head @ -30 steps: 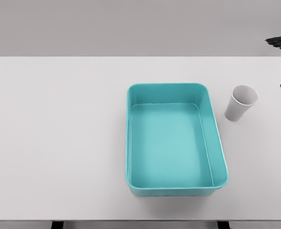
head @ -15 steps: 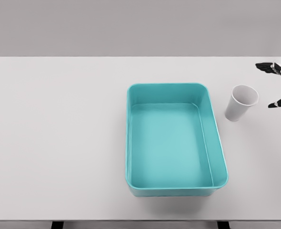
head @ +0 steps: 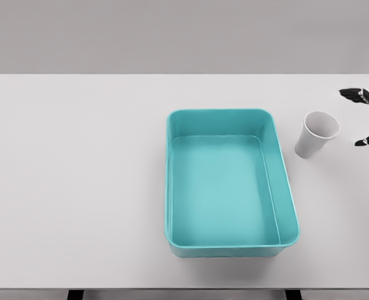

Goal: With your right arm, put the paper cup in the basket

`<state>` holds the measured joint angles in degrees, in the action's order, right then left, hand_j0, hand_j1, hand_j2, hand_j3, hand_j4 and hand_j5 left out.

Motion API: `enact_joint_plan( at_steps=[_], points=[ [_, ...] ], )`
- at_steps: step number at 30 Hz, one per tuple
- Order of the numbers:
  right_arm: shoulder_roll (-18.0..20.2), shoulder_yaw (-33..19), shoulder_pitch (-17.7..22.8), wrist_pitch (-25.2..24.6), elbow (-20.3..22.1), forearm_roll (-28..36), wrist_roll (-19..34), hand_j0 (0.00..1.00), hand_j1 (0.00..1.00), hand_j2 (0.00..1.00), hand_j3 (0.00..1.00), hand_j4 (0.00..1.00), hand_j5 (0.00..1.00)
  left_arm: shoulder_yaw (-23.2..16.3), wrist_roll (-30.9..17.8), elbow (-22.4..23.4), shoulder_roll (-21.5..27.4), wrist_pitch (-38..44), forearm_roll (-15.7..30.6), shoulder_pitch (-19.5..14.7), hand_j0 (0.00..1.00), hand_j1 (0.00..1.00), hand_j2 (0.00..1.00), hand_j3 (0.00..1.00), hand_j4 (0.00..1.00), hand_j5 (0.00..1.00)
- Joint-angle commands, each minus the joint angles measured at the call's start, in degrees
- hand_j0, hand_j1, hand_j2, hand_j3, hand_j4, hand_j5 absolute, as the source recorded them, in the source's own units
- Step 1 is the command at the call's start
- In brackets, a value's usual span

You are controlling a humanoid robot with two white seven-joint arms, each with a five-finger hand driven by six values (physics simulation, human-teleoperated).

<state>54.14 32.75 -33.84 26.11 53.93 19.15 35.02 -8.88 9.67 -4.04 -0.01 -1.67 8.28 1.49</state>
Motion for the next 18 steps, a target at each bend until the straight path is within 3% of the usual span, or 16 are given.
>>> enact_joint_plan(
  at_steps=[1,2,4,8,9,11,13,15,18],
  points=[
    [0.88,-0.67,0.00,-9.50,-2.87,-5.00,-0.02,1.00,1.00,1.00,1.00,1.00,1.00,0.01,0.00,0.00,0.01,0.00,-0.01,0.00,1.00,1.00,1.00,1.00,1.00,1.00],
    [2.81,-0.23,0.70,-7.40,-1.81,-7.28,-0.02,1.00,1.00,1.00,1.00,1.00,1.00,0.01,0.00,0.00,0.01,0.00,-0.01,0.00,1.00,1.00,1.00,1.00,1.00,1.00],
    [2.99,-0.84,0.88,-4.67,-2.95,-8.25,-0.02,1.00,1.00,1.00,1.00,1.00,1.00,0.01,0.00,0.00,0.01,0.00,-0.01,0.00,1.00,1.00,1.00,1.00,1.00,1.00],
    [2.55,-3.66,0.88,-8.71,-4.27,-14.32,-0.02,1.00,1.00,1.00,1.00,1.00,1.00,0.01,0.00,0.00,0.01,0.00,-0.01,0.00,1.00,1.00,1.00,1.00,1.00,1.00],
    [2.46,-4.54,0.88,-8.37,-4.80,-13.01,-0.02,1.00,1.00,1.00,1.00,1.00,1.00,0.01,0.00,0.00,0.01,0.00,-0.01,0.00,1.00,1.00,1.00,1.00,1.00,1.00],
    [0.18,-4.98,1.49,2.61,-8.13,-3.44,-0.02,1.00,1.00,1.00,1.00,1.00,1.00,0.01,0.00,0.00,0.01,0.00,-0.01,0.00,1.00,1.00,1.00,1.00,1.00,1.00],
    [-1.67,-4.98,1.58,8.89,-11.91,6.59,-0.02,1.00,1.00,1.00,1.00,1.00,1.00,0.01,0.00,0.00,0.01,0.00,-0.01,0.00,1.00,1.00,1.00,1.00,1.00,1.00],
    [-2.02,-5.15,2.11,8.89,-12.71,12.84,-0.02,1.00,1.00,1.00,1.00,1.00,1.00,0.01,0.00,0.00,0.01,0.00,-0.01,0.00,1.00,1.00,1.00,1.00,1.00,1.00],
    [-2.37,-4.98,2.29,8.89,-12.01,12.67,-0.02,1.00,1.00,1.00,1.00,1.00,1.00,0.01,0.00,0.00,0.01,0.00,-0.01,0.00,1.00,1.00,1.00,1.00,1.00,1.00]
  ],
)
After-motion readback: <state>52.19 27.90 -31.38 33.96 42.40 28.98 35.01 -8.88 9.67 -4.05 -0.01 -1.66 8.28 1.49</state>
